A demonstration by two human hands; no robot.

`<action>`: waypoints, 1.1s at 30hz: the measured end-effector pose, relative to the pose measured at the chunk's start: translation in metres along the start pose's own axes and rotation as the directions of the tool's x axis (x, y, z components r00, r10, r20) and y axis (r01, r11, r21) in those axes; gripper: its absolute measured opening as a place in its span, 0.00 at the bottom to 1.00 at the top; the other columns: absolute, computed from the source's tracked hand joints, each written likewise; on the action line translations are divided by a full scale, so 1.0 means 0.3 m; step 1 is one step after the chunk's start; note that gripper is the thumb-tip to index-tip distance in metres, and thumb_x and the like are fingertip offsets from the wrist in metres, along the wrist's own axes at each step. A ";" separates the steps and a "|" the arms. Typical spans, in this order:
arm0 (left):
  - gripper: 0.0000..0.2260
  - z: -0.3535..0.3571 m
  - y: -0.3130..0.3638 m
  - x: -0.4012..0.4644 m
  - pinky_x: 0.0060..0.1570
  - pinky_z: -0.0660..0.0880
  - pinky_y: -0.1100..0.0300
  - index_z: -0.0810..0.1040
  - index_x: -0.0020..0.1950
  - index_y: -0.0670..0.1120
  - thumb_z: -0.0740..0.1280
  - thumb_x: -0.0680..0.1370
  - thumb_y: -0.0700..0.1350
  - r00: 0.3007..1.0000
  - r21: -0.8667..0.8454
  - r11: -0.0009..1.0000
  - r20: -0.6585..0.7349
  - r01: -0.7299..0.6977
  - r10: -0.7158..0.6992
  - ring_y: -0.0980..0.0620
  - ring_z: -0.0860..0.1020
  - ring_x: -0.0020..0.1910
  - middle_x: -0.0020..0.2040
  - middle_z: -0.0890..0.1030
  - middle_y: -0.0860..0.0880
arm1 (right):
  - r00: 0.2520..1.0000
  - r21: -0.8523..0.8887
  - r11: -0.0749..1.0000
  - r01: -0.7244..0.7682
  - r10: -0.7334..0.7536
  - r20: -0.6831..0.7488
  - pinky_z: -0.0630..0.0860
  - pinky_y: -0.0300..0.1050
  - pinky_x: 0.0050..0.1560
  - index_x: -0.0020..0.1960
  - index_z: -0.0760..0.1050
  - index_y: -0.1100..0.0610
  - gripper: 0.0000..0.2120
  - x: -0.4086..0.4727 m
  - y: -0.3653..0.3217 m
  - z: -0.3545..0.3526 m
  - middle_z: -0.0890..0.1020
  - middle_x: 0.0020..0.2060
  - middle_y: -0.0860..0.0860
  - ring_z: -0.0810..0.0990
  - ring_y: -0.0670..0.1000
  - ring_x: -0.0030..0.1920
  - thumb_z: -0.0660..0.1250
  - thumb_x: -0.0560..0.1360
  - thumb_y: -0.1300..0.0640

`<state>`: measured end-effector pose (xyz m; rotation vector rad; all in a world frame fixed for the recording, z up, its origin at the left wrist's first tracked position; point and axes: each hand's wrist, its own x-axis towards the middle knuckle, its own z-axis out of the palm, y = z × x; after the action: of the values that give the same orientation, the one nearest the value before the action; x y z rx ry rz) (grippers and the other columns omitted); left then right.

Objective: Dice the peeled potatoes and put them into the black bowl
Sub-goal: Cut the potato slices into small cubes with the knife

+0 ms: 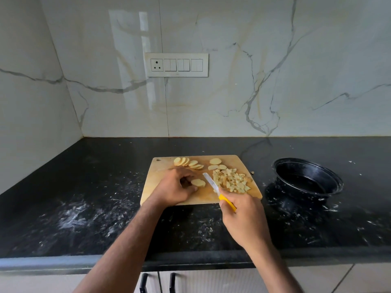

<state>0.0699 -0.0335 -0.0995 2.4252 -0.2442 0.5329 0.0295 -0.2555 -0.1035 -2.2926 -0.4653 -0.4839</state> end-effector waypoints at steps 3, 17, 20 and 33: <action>0.14 0.005 0.012 -0.002 0.46 0.69 0.73 0.84 0.58 0.51 0.76 0.73 0.48 0.996 0.078 0.993 0.004 -0.085 0.085 0.62 0.74 0.45 0.47 0.79 0.59 | 0.999 -0.179 0.983 -0.043 0.042 -0.009 0.79 0.47 0.39 0.68 0.76 0.42 0.19 0.023 -0.037 0.012 0.86 0.44 0.48 0.82 0.51 0.40 0.65 0.78 0.51; 0.15 0.095 0.110 0.043 0.47 0.77 0.54 0.83 0.57 0.46 0.64 0.78 0.52 0.995 0.395 0.914 0.004 0.090 -0.100 0.45 0.79 0.51 0.55 0.77 0.46 | 1.000 -0.298 0.955 -0.001 -0.003 -0.015 0.80 0.45 0.42 0.72 0.72 0.44 0.20 0.011 -0.048 0.020 0.86 0.44 0.48 0.84 0.49 0.44 0.61 0.80 0.50; 0.15 0.105 0.131 0.050 0.43 0.78 0.54 0.83 0.54 0.45 0.61 0.79 0.52 0.991 0.410 0.903 -0.033 0.131 -0.128 0.43 0.80 0.48 0.54 0.78 0.45 | 1.000 -0.295 0.955 0.022 -0.024 -0.005 0.80 0.44 0.41 0.72 0.73 0.44 0.21 0.009 -0.048 0.026 0.86 0.43 0.48 0.84 0.49 0.42 0.61 0.80 0.50; 0.15 0.014 0.133 0.081 0.42 0.78 0.55 0.82 0.47 0.42 0.73 0.73 0.54 0.944 0.312 0.914 0.115 0.260 -0.308 0.47 0.79 0.44 0.44 0.81 0.47 | 0.996 -0.303 0.949 0.086 -0.080 0.033 0.82 0.42 0.40 0.71 0.74 0.48 0.21 0.011 -0.040 0.034 0.86 0.41 0.47 0.84 0.48 0.40 0.63 0.79 0.52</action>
<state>0.0811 -0.0683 -0.0703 2.7329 0.1348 0.2518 0.0288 -0.2396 -0.1016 -2.5836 -0.5293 -0.6109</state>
